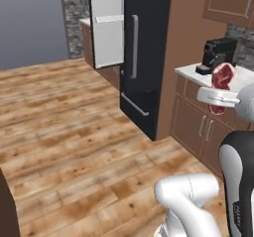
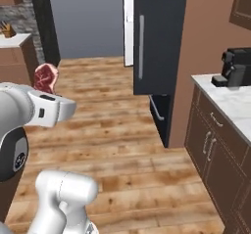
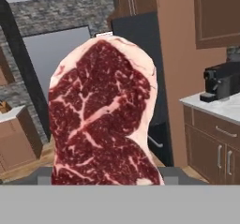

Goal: Transport the steak and bell pepper to the fridge. Place the steak on the rack containing meat and place the bell pepper on the rack containing the vegetable, ensuring meats and vegetables are on different racks.

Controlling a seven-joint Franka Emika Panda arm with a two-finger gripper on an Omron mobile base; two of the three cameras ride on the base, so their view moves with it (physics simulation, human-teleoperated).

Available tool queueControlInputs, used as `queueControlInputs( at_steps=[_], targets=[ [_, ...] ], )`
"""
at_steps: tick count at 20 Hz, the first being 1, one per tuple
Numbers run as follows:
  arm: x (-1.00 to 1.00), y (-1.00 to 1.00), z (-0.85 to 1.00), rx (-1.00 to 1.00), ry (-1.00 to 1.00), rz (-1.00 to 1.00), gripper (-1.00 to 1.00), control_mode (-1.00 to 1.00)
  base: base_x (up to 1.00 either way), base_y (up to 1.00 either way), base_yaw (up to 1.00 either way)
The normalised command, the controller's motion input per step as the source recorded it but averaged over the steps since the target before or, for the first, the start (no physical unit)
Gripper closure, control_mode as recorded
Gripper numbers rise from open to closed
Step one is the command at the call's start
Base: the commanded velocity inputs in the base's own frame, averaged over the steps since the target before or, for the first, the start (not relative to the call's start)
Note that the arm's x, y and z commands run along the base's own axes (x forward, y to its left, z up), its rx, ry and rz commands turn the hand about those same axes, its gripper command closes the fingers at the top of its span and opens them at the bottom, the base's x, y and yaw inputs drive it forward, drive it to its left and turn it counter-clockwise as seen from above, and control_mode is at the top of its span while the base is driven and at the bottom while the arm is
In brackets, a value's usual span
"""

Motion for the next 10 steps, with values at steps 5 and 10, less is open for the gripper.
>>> queueControlInputs(
  at_steps=[5,10],
  targets=[
    [0.0,0.0,0.0,0.0,0.0,0.0,1.0,1.0,1.0,0.0,0.12],
    [0.0,0.0,0.0,0.0,0.0,0.0,1.0,1.0,1.0,0.0,0.09]
  ],
)
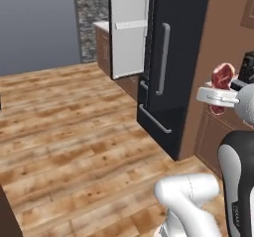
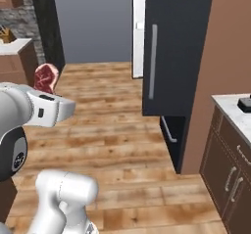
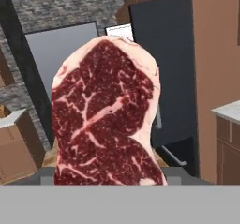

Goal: Transport the steak and bell pepper to the fridge. Place the steak on the rack containing meat and place the bell pepper on the rack containing the vegetable, ensuring meats and vegetables are on different racks.

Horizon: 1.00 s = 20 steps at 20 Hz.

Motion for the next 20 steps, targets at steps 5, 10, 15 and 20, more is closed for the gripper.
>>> queueControlInputs(
  at_steps=[5,10,15,20],
  targets=[
    [0.0,0.0,0.0,0.0,0.0,0.0,1.0,1.0,1.0,0.0,0.06],
    [0.0,0.0,0.0,0.0,0.0,0.0,1.0,1.0,1.0,0.0,0.01],
    [0.0,0.0,0.0,0.0,0.0,0.0,1.0,1.0,1.0,0.0,-0.04],
    [0.0,0.0,0.0,0.0,0.0,0.0,1.0,1.0,1.0,0.06,-0.12]
  ],
)
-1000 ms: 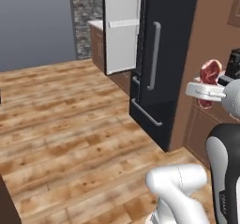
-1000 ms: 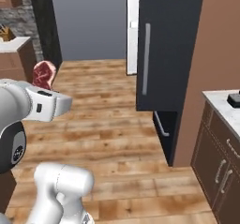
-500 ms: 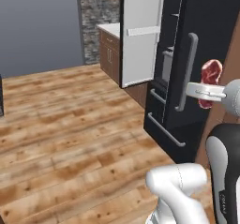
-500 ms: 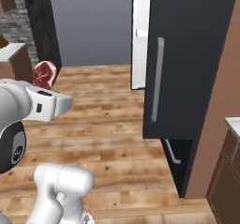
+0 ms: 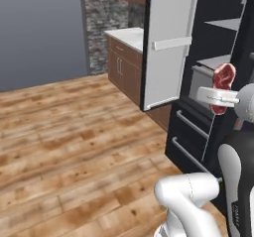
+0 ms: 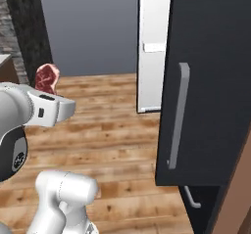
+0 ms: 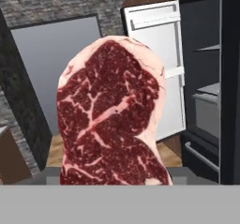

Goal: Transport the steak and bell pepper to the fridge. Place the steak on the rack containing meat and place the bell pepper on the rack containing the vegetable, ensuring meats and vegetables are on different racks.

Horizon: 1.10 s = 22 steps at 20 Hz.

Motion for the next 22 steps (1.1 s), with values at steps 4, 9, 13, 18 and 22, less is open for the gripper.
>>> queueControlInputs(
  at_steps=[4,9,13,18,22],
  targets=[
    [0.0,0.0,0.0,0.0,0.0,0.0,1.0,1.0,1.0,0.09,-0.15],
    [0.0,0.0,0.0,0.0,0.0,0.0,1.0,1.0,1.0,0.24,-0.34],
    [0.0,0.0,0.0,0.0,0.0,0.0,1.0,1.0,1.0,0.3,-0.54],
    [0.0,0.0,0.0,0.0,0.0,0.0,1.0,1.0,0.82,0.23,-0.69],
    [0.0,0.0,0.0,0.0,0.0,0.0,1.0,1.0,0.63,0.36,-0.74]
  ],
)
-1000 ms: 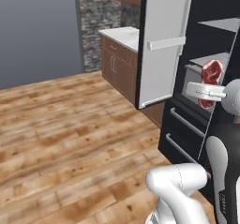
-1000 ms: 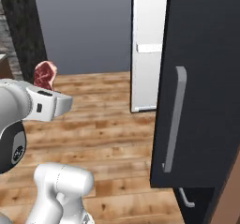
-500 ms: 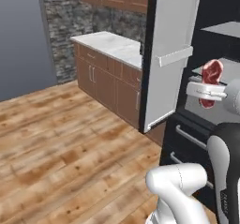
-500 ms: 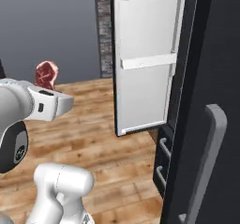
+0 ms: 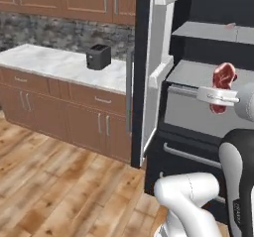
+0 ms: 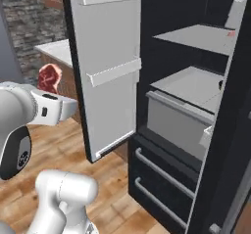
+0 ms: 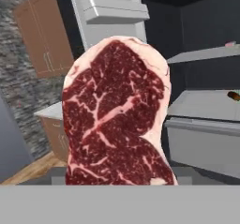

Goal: Transport the steak and bell pepper to the fridge. Place the steak on the rack containing meat and place the bell pepper on the rack containing the vegetable, ensuring meats and vegetables are on different racks.

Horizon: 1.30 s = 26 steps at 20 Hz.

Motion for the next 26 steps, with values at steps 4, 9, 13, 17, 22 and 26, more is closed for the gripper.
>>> queueControlInputs(
  at_steps=[4,9,13,17,22,26],
  targets=[
    [0.0,0.0,0.0,0.0,0.0,0.0,1.0,1.0,0.51,0.31,-0.78],
    [0.0,0.0,0.0,0.0,0.0,0.0,1.0,1.0,0.4,0.12,-0.77],
    [0.0,0.0,0.0,0.0,0.0,0.0,1.0,1.0,0.43,0.14,-0.76],
    [0.0,0.0,0.0,0.0,0.0,0.0,1.0,1.0,0.69,0.29,-0.68],
    [0.0,0.0,0.0,0.0,0.0,0.0,1.0,1.0,1.0,0.14,-0.3],
    [0.0,0.0,0.0,0.0,0.0,0.0,1.0,1.0,1.0,0.12,-0.19]
  ],
)
